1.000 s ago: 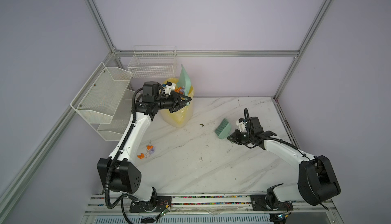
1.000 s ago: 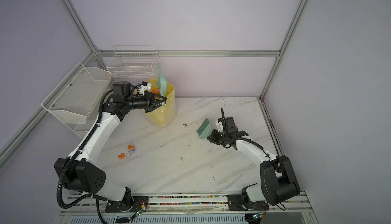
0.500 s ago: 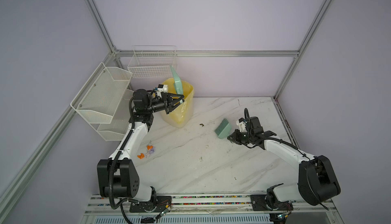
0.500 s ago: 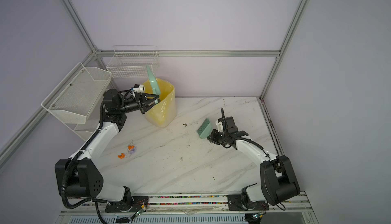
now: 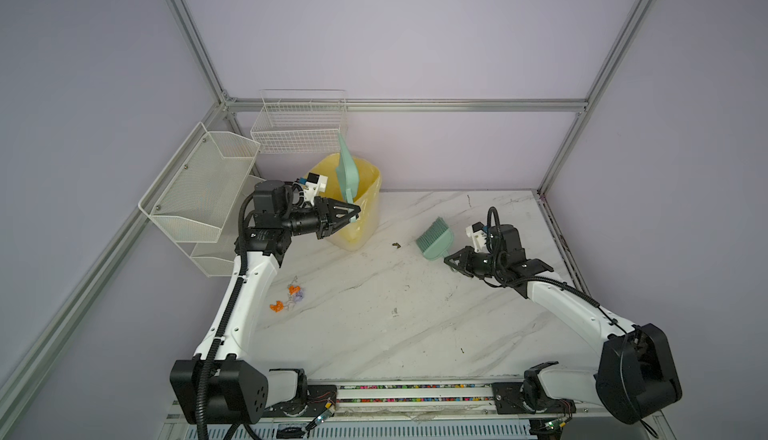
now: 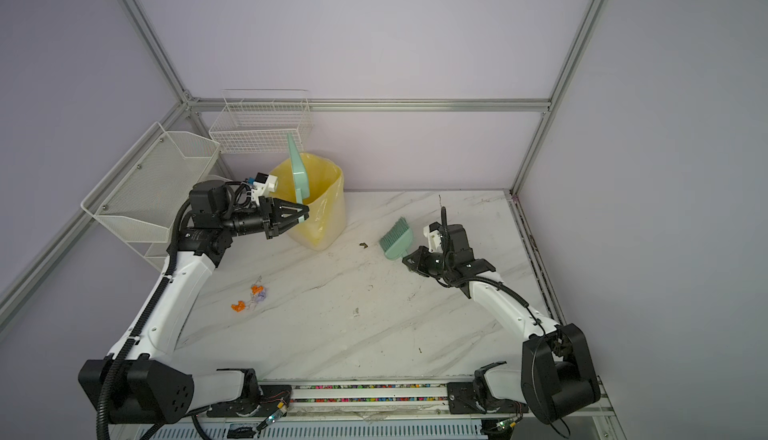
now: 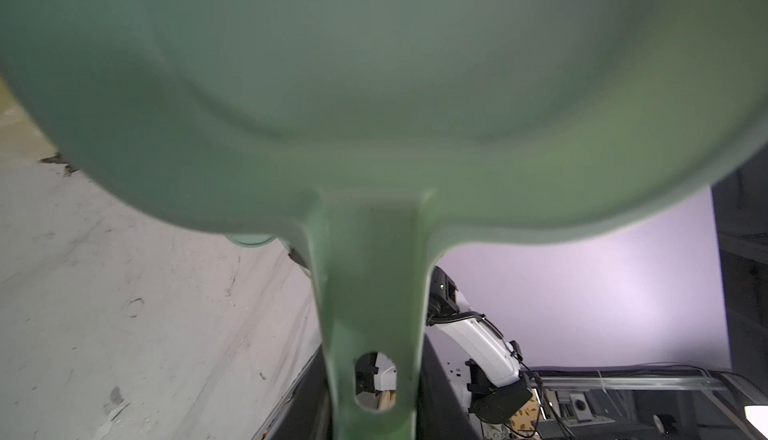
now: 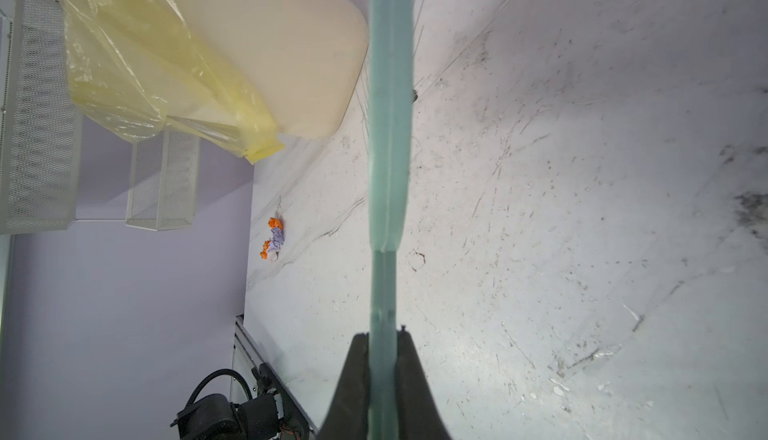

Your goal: Sweep away the paper scraps from the table

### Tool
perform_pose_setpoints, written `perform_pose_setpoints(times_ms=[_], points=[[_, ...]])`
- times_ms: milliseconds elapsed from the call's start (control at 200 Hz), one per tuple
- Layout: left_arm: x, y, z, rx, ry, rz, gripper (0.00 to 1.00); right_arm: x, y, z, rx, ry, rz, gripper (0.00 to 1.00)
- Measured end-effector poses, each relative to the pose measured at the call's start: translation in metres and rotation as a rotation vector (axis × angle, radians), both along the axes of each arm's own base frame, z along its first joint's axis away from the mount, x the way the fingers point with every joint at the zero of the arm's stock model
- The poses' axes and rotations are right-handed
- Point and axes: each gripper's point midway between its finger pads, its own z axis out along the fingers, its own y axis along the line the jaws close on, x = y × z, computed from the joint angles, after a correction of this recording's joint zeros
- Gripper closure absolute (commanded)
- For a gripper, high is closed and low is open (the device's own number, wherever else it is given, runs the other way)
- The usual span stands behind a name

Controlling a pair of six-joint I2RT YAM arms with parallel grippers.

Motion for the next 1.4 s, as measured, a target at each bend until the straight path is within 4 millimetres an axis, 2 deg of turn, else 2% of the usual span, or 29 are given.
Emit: perform_pose_setpoints(times_ms=[140,275,385,560,700,795,1035,1290,1400], points=[[-0.019,0.008,-0.032,0.14,0.053,0.022,1.0,-0.009,0.018,0.008,0.023,0.004,0.05,1.0],[-0.036,0.026,-0.057,0.346,0.094,0.057,1.0,-0.037,0.063,0.024,0.06,-0.013,0.166,1.0],[-0.052,0.042,-0.072,0.486,0.12,0.085,1.0,-0.064,0.1,0.027,0.091,0.0,0.267,1.0],[-0.069,0.06,-0.077,0.605,0.124,0.143,1.0,-0.092,0.142,0.017,0.099,0.05,0.371,1.0],[-0.071,0.07,-0.078,0.653,0.116,0.184,1.0,-0.112,0.17,0.005,0.097,0.093,0.443,1.0],[-0.071,0.075,-0.086,0.684,0.124,0.204,1.0,-0.124,0.19,0.002,0.098,0.116,0.496,1.0],[-0.073,0.087,-0.106,0.751,0.137,0.232,1.0,-0.14,0.254,0.011,0.134,0.133,0.61,1.0],[-0.068,0.091,-0.108,0.793,0.107,0.231,1.0,-0.142,0.317,-0.02,0.139,0.217,0.68,1.0],[-0.068,0.09,-0.109,0.792,0.109,0.222,1.0,-0.14,0.337,-0.024,0.156,0.242,0.695,1.0]])
